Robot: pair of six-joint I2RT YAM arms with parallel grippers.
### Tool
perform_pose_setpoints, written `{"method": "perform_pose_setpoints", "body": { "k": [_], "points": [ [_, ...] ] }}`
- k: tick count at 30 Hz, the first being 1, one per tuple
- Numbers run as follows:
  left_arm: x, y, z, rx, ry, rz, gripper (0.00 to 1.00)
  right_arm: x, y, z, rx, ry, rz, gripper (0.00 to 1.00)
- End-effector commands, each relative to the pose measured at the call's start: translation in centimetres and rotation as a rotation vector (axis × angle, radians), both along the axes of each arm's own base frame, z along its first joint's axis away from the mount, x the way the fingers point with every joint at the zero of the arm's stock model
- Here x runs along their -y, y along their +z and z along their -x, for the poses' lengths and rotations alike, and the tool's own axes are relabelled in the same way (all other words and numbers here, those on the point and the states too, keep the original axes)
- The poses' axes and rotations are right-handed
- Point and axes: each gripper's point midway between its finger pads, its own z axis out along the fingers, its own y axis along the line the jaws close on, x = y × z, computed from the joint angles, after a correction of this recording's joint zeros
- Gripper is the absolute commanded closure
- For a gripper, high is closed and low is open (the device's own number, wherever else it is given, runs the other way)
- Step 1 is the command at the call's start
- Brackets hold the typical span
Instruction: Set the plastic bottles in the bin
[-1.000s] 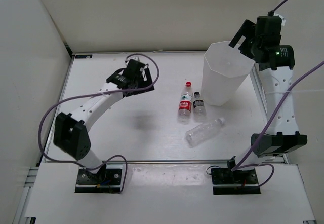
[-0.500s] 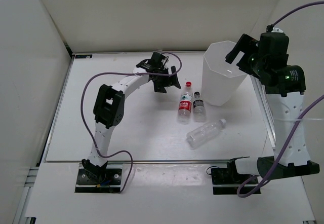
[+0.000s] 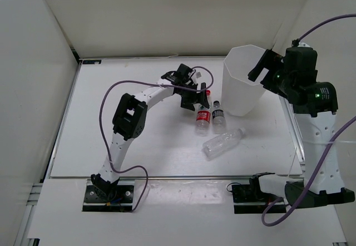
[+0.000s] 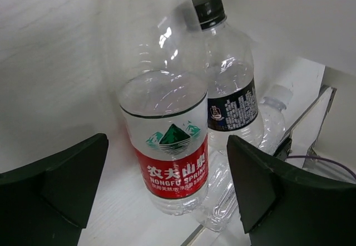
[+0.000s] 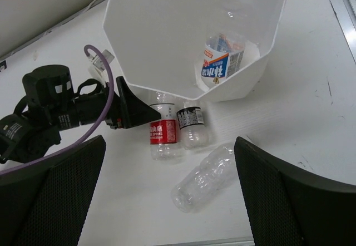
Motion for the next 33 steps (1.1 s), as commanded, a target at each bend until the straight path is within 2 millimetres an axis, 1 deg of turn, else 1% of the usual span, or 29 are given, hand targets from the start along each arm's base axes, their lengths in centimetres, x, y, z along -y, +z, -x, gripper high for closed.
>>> {"method": "perform_pose_setpoints", "body": {
  "k": [1,2,3,5,6,8,9,10,12,13,15,16,17,18,19,20,21,22,23,24,25,26,27,28,29,30,31,32,33],
  "points": [
    [1.2,-0.7,1.7,-0.029,-0.084,0.042,0.02,0.4,-0.1,0.4,0.004,-0.011,0.016,0.0],
    [1.5,-1.2,1.9,-0.047,-0.097,0.054,0.04,0.4,-0.1,0.4,0.004,-0.011,0.016,0.0],
    [1.6,-1.1,2.2,-0.055,-0.106,0.066,0.05,0.6,-0.1,0.3,0.006,-0.015,0.03,0.0],
    [1.9,-1.7,2.5,-0.091,-0.116,0.08,0.14,0.9,0.2,0.5,0.016,-0.025,0.034,0.0],
    [2.2,-1.1,2.6,-0.095,-0.132,0.105,0.16,1.0,-0.3,0.5,0.005,-0.032,0.041,0.0],
    [2.0,-1.5,2.9,-0.105,-0.131,0.099,0.23,1.4,-0.4,0.7,0.006,-0.048,0.051,0.0],
    [1.3,-1.6,3.0,-0.122,-0.123,0.098,0.26,1.6,-0.8,0.6,-0.004,-0.059,0.061,0.0],
    [1.1,-1.3,3.2,-0.122,-0.123,0.098,0.29,1.6,-0.8,0.6,-0.005,-0.059,0.061,0.0],
    [-0.9,-1.7,2.3,-0.122,-0.069,0.067,0.35,1.8,-0.8,0.6,-0.004,-0.067,0.066,0.0],
    [-1.7,-1.1,2.1,-0.121,-0.045,0.064,0.37,1.8,-0.5,0.9,0.007,-0.067,0.063,0.0],
    [-3.4,0.4,0.0,-0.076,0.027,0.055,0.41,1.9,-1.0,1.1,-0.004,-0.067,0.066,0.0],
    [-4.0,2.6,-0.9,-0.033,0.062,0.066,0.41,1.9,-1.1,1.5,-0.001,-0.067,0.065,0.0],
    [-4.6,4.0,-1.9,0.0,0.096,0.067,0.41,2.0,-1.8,1.7,-0.017,-0.066,0.069,0.0],
    [-5.1,5.5,-2.9,0.045,0.123,0.069,0.41,2.3,-2.0,2.3,-0.022,-0.074,0.075,0.0],
    [-5.8,8.2,-5.1,0.138,0.173,0.071,0.41,2.3,-2.4,2.8,-0.036,-0.079,0.069,0.0],
    [-5.8,10.6,-6.1,0.218,0.174,0.081,0.41,2.6,-2.9,3.0,-0.045,-0.091,0.08,0.0],
    [-6.1,12.8,-7.4,0.283,0.189,0.096,0.41,3.0,-2.8,3.3,-0.044,-0.113,0.084,0.0],
    [-5.5,19.2,-9.0,0.43,0.196,0.169,0.43,3.1,-2.8,3.9,-0.045,-0.118,0.077,0.0],
    [-5.4,19.8,-10.8,0.469,0.202,0.183,0.44,3.3,-3.2,3.9,-0.055,-0.128,0.086,0.0],
    [-4.6,22.5,-11.7,0.538,0.19,0.24,0.44,3.4,-3.3,4.5,-0.065,-0.133,0.08,0.0],
    [-4.2,24.4,-12.4,0.579,0.199,0.277,0.46,3.4,-3.6,4.7,-0.078,-0.139,0.075,0.0],
    [-3.7,29.5,-12.9,0.697,0.2,0.376,0.48,3.4,-3.8,4.9,-0.09,-0.144,0.07,0.0],
    [-3.3,30.3,-13.4,0.701,0.222,0.422,0.5,3.7,-3.7,5.3,-0.091,-0.163,0.058,0.0],
    [-2.8,32.1,-13.1,0.749,0.23,0.458,0.5,3.7,-3.7,5.7,-0.104,-0.169,0.054,0.0],
    [-2.4,33.4,-13.4,0.816,0.244,0.494,0.5,3.8,-3.5,6.1,-0.091,-0.169,0.05,0.0],
    [-2.5,36.3,-12.3,0.881,0.245,0.539,0.5,3.9,-3.1,6.6,-0.085,-0.176,0.032,0.0],
    [-1.8,37.5,-11.6,0.908,0.246,0.575,0.5,3.7,-3.1,6.6,-0.086,-0.169,0.027,0.0],
    [-1.7,38.5,-11.9,0.943,0.277,0.588,0.49,3.5,-2.9,7.3,-0.09,-0.156,0.018,0.0],
    [-1.3,40.5,-11.8,1.008,0.284,0.64,0.49,3.5,-2.4,7.3,-0.075,-0.156,0.015,0.0]
  ]
}}
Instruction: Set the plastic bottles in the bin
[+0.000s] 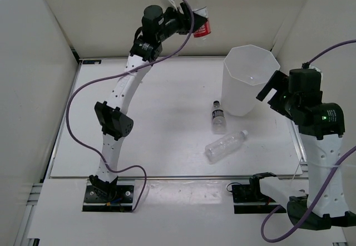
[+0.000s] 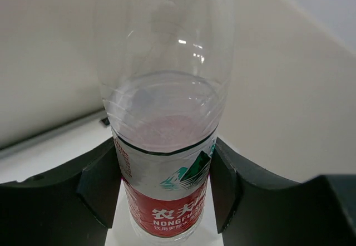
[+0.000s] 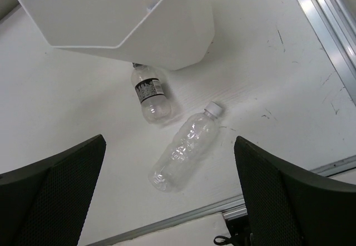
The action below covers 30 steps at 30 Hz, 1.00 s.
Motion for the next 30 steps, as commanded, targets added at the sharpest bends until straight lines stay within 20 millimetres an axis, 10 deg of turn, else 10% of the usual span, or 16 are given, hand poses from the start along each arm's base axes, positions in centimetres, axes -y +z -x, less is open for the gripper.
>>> {"method": "perform_pose_setpoints", "body": {
  "k": [1,14,19,23,30],
  "points": [
    [2.7,4.6,0.9,0.16,0.015,0.13,0.49,0.0,1.2,1.8,0.02,0.001,-0.032,0.0],
    [12.9,3.9,7.0,0.283,-0.075,0.166,0.3,0.4,0.3,6.8,0.012,-0.012,-0.069,0.0],
    [15.2,0.7,8.4,0.249,-0.122,0.08,0.0,0.0,-0.7,7.8,-0.015,-0.006,-0.098,0.0],
    [11.0,3.9,9.0,0.313,-0.054,0.004,0.0,0.1,-1.1,7.8,-0.025,0.0,-0.088,0.0],
    [-3.8,5.9,5.0,0.111,0.116,0.106,0.0,-1.2,-1.1,5.5,-0.016,0.052,-0.109,0.0]
  ]
}}
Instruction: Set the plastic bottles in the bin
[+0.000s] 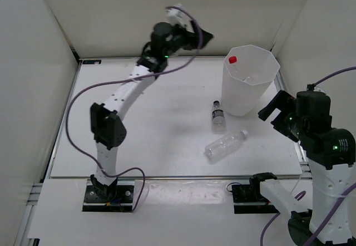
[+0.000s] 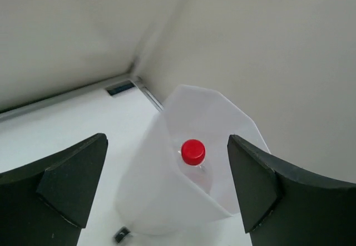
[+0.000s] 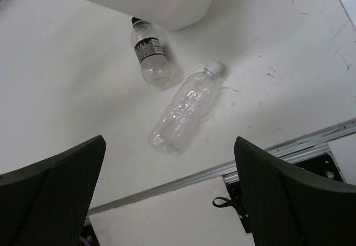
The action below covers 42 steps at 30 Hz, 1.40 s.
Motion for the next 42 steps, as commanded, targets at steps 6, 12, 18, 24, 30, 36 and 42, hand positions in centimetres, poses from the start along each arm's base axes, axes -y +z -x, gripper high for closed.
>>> {"method": "perform_pose_setpoints", "body": {
  "k": [6,12,18,24,30,36,42],
  "points": [
    [-11.3,-4.9,2.0,-0.37,0.096,0.118,0.0,-1.5,-0.2,-3.1,0.019,0.077,-0.012,0.0],
    [-6.9,-15.0,3.1,-0.659,-0.178,0.067,0.0,-2.0,-0.9,-3.8,0.0,0.122,-0.003,0.0],
    [-4.8,-22.7,3.2,-0.884,-0.263,0.058,0.0,-2.1,-1.2,-4.1,0.001,0.128,0.004,0.0],
    [-1.9,-26.5,5.4,-0.945,-0.362,0.006,0.0,-2.1,-1.8,-3.8,-0.001,0.15,0.013,0.0],
    [0.6,-28.8,7.2,-0.929,-0.411,-0.055,0.0,-1.8,-1.9,-3.3,0.0,0.149,0.026,0.0],
    [2.9,-31.4,9.0,-0.971,-0.472,-0.085,0.0,-1.5,-2.6,-3.3,-0.018,0.153,0.053,0.0],
    [4.9,-32.6,9.6,-0.988,-0.515,-0.089,0.0,-1.4,-3.4,-3.1,-0.054,0.166,0.07,0.0]
  ]
}}
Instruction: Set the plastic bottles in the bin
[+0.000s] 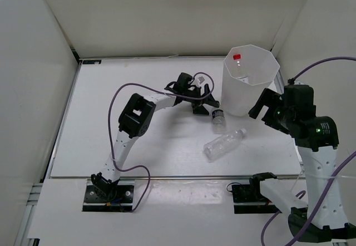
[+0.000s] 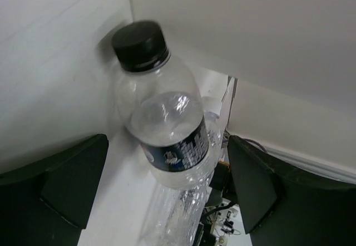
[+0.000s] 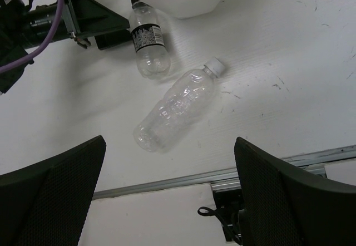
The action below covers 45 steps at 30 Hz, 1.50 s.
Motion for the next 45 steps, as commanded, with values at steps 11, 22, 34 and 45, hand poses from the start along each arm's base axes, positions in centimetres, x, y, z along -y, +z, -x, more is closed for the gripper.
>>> {"method": "perform_pose_setpoints", "body": {
  "k": [11,22,34,45],
  "points": [
    [4.0,0.6,2.0,-0.022,-0.119,0.076,0.14,0.4,-1.6,0.3,-0.044,0.024,0.042,0.0],
    [0.9,-0.1,5.2,-0.094,-0.187,0.066,0.54,0.4,-2.9,-0.3,-0.09,0.004,0.044,0.0],
    [-2.5,0.8,1.7,0.019,0.03,-0.049,0.26,-0.2,-3.5,-0.4,-0.111,0.018,0.019,0.0],
    [-2.2,-0.9,-1.9,-0.03,0.101,-0.045,0.26,0.1,-3.6,0.1,-0.121,0.011,0.028,0.0]
  ]
}}
